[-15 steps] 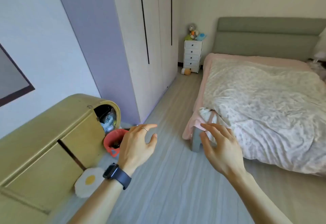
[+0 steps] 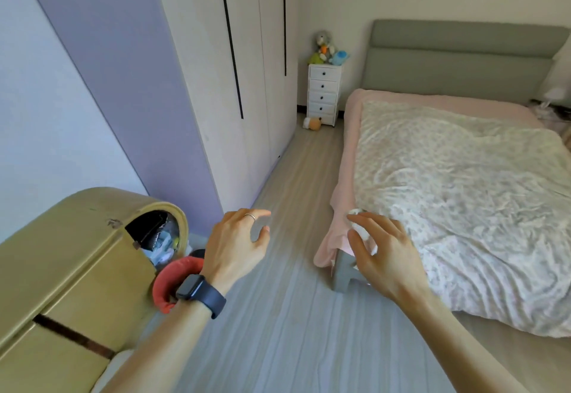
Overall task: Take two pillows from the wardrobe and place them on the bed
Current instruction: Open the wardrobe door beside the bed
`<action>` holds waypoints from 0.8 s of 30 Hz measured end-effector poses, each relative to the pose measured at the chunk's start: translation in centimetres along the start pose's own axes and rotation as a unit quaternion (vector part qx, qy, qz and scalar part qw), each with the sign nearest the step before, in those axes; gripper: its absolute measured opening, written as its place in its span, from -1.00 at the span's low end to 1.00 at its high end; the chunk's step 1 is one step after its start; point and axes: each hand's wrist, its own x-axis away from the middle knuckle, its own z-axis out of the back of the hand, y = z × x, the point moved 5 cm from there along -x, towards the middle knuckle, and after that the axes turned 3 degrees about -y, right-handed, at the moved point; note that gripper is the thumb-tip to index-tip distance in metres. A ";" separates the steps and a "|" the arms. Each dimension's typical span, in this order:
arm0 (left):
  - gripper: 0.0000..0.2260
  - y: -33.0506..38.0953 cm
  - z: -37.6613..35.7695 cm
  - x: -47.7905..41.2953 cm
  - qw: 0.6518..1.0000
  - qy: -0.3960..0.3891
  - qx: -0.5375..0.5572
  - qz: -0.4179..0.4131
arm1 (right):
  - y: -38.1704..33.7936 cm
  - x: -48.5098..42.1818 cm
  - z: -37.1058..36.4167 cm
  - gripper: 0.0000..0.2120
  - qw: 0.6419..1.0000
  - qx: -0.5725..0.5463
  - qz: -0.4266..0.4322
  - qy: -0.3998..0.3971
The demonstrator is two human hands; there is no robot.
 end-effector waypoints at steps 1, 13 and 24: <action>-0.75 -0.6 0.0 -2.1 1.000 0.002 -0.003 0.001 | -0.1 -1.9 -0.4 -0.72 1.000 0.002 0.000 -0.002; -0.70 -5.7 -6.6 -24.4 0.999 -0.042 -0.017 0.015 | 2.7 -24.4 -7.0 -0.70 0.999 -0.034 0.003 0.005; -0.71 -9.1 -11.4 -48.7 0.998 0.005 -0.024 0.051 | 7.3 -50.2 -14.0 -0.72 0.997 -0.077 0.018 -0.020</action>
